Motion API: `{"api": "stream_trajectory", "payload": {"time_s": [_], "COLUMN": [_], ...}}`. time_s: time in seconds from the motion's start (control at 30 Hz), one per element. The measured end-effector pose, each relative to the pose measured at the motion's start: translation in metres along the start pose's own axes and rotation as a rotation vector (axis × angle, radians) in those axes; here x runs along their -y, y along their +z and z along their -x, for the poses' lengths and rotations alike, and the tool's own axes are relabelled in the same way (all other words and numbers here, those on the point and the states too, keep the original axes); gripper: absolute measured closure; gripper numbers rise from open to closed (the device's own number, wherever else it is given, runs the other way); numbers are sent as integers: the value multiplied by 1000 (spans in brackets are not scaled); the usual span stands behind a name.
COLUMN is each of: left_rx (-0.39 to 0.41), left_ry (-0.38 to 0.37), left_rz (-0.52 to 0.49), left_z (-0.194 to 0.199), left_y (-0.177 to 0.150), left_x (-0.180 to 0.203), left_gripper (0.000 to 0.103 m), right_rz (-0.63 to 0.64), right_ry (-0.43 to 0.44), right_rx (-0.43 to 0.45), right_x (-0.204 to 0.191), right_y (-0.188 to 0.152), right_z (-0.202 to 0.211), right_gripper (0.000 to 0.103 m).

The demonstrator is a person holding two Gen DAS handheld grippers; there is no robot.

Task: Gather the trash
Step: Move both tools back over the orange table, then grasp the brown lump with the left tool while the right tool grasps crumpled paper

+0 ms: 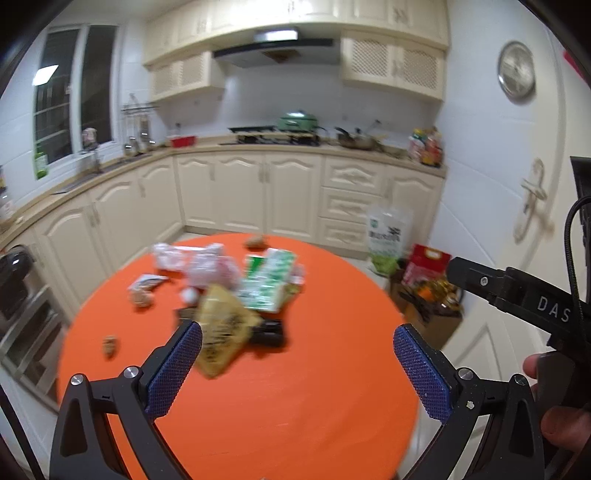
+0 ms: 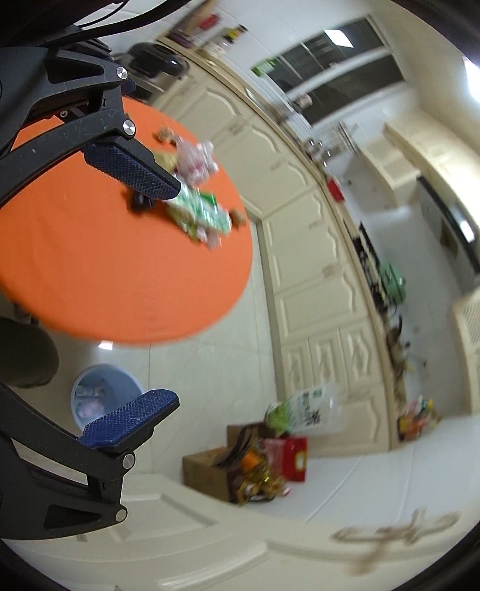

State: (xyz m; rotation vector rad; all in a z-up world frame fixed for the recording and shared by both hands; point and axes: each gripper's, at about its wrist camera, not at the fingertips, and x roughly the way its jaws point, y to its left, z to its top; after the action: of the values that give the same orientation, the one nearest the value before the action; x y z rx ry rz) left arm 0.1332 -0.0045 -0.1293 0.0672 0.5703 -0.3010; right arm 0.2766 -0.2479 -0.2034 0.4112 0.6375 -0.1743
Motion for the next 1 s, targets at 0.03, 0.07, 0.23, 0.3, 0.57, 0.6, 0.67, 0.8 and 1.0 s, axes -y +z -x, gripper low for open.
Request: {"api": "stream_trajectory", "payload": {"time_s": [0.03, 0.07, 0.23, 0.3, 0.57, 0.6, 0.67, 0.8, 1.0], "left_rx": [9, 18, 26, 25, -35, -45, -60, -107, -200], "left_ry": [18, 37, 139, 167, 277, 286, 296, 306, 303], "left_rz": [9, 19, 76, 100, 206, 214, 234, 276, 333], "left_z": [10, 17, 40, 44, 29, 20, 1, -39, -111], "left_y": [-1, -6, -25, -36, -35, -27, -12, 12, 43], "left_x": [-5, -11, -42, -53, -100, -104, -112, -134, -162], "left_gripper": [1, 1, 1, 1, 1, 1, 1, 1, 4], "right_rz": [16, 32, 117, 158, 288, 302, 326, 369, 408], "right_ry": [8, 21, 75, 97, 181, 188, 206, 244, 287], "right_rx": [3, 2, -11, -26, -111, -125, -154, -204, -286], "right_x": [-11, -24, -75, -98, -167, -174, -188, -217, -249], "right_y": [-1, -2, -14, -19, -39, -41, -45, -50, -58], "right_z": [1, 1, -5, -11, -56, -63, -78, -111, -166], "right_gripper": [0, 0, 0, 0, 0, 0, 0, 0, 1]}}
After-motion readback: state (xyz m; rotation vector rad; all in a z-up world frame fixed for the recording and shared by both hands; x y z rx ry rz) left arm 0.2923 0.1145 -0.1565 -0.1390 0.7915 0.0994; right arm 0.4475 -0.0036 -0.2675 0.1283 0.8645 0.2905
